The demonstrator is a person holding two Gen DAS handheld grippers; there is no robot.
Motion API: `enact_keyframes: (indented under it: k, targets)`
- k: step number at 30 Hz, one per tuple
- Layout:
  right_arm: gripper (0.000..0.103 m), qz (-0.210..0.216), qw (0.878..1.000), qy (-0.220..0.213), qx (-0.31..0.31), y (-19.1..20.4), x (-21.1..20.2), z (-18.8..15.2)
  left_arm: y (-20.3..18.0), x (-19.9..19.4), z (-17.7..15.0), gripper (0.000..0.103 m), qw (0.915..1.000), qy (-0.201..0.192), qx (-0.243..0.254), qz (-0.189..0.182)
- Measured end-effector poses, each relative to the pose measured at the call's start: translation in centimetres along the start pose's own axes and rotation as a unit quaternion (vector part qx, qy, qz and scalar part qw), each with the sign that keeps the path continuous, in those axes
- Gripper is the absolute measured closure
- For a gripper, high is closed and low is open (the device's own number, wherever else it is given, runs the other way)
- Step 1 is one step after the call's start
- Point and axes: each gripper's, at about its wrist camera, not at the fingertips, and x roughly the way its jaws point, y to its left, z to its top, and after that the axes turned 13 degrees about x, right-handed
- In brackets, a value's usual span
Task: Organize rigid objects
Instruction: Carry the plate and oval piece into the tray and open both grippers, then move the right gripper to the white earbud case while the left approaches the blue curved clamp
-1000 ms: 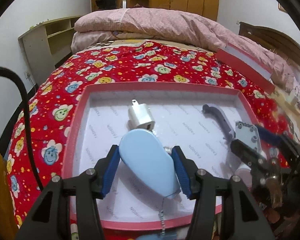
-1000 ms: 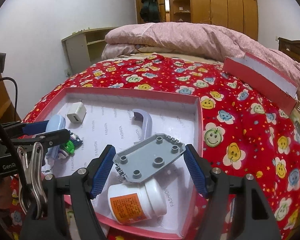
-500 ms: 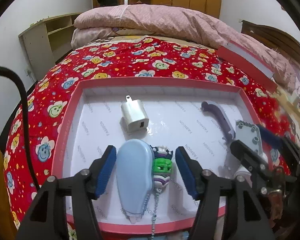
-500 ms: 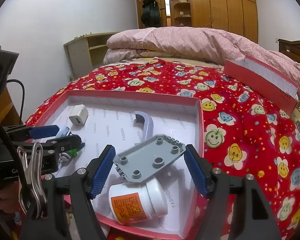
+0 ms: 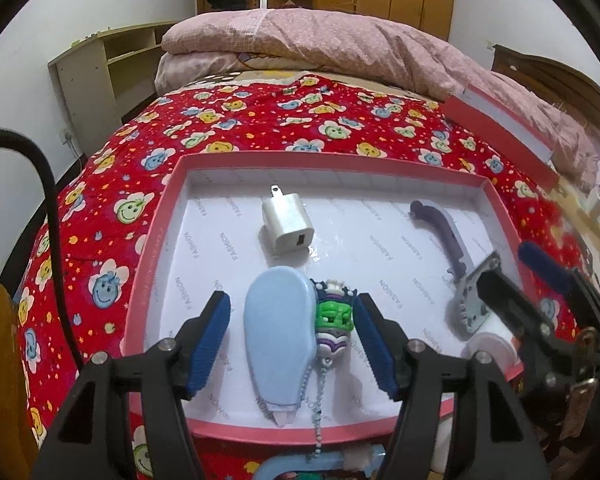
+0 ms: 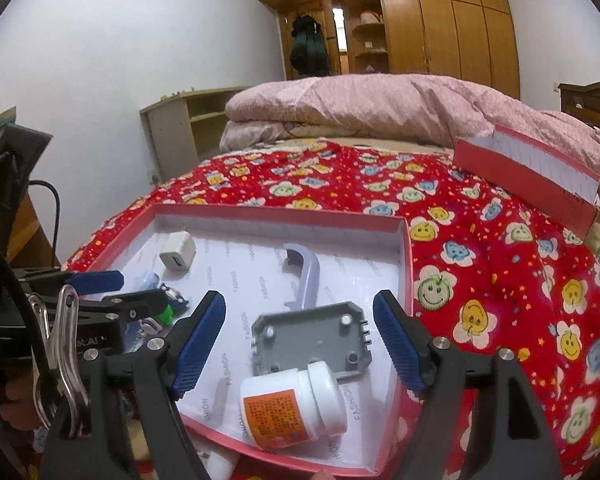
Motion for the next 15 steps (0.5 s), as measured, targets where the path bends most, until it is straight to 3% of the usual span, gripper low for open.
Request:
enact_keyframes:
  k: [15]
  targets:
    - [0.025,-0.001,1.0,0.02,0.014,-0.5,-0.6,0.2,0.1,-2.0,-1.1,0.036,1.0,0.001,-0.004,-0.002]
